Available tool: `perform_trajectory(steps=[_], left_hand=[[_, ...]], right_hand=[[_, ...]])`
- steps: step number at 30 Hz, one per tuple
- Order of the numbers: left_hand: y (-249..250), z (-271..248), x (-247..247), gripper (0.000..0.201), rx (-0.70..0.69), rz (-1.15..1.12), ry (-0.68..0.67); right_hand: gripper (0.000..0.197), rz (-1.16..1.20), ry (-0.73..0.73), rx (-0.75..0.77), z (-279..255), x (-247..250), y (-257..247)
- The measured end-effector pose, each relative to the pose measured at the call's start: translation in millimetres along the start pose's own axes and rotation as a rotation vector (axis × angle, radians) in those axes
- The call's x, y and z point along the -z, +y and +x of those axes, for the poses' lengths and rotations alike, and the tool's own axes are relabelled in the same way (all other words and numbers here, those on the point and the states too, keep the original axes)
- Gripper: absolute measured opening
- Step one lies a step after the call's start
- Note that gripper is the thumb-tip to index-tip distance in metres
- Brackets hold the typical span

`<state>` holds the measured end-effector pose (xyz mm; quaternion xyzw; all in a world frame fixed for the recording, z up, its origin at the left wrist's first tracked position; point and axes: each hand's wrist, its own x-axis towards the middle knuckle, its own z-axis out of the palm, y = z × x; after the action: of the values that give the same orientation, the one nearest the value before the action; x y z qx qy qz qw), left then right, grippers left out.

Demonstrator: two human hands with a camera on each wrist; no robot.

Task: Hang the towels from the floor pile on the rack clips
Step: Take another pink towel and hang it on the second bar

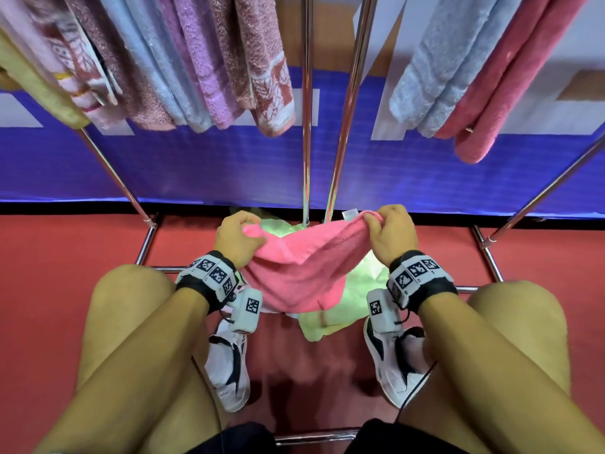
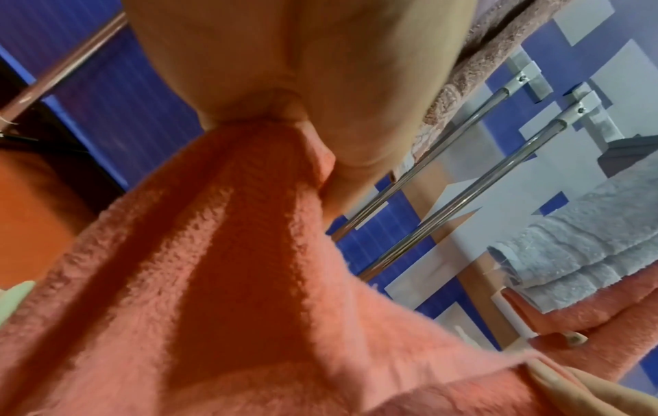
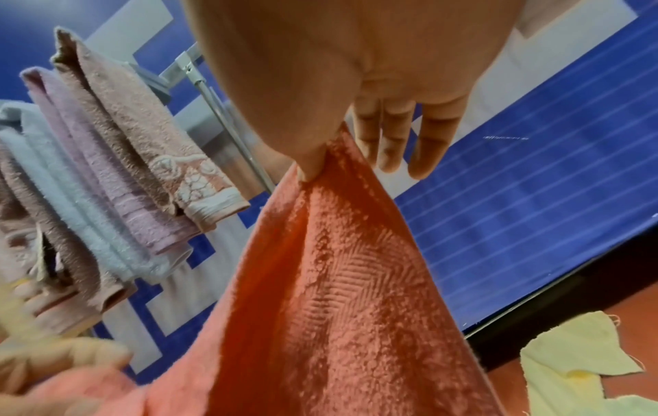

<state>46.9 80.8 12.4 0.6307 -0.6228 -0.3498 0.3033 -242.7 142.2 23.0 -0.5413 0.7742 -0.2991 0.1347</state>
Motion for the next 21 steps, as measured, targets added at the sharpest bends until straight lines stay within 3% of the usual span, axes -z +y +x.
perform_trajectory(steps=[6, 10, 14, 21], left_hand=[[-1, -1, 9, 0.038, 0.008, 0.051, 0.205], [-1, -6, 11, 0.035, 0.043, 0.039, 0.180], [-1, -11, 12, 0.020, -0.044, 0.003, 0.153], [-7, -14, 16, 0.021, -0.084, -0.118, 0.235]], right_hand=[[0.020, 0.111, 0.009, -0.098, -17, 15, 5], [0.007, 0.156, -0.032, -0.057, -26, 14, 6], [0.006, 0.214, -0.027, -0.025, -30, 11, 1], [0.009, 0.278, -0.050, -0.063, -29, 2, -4]])
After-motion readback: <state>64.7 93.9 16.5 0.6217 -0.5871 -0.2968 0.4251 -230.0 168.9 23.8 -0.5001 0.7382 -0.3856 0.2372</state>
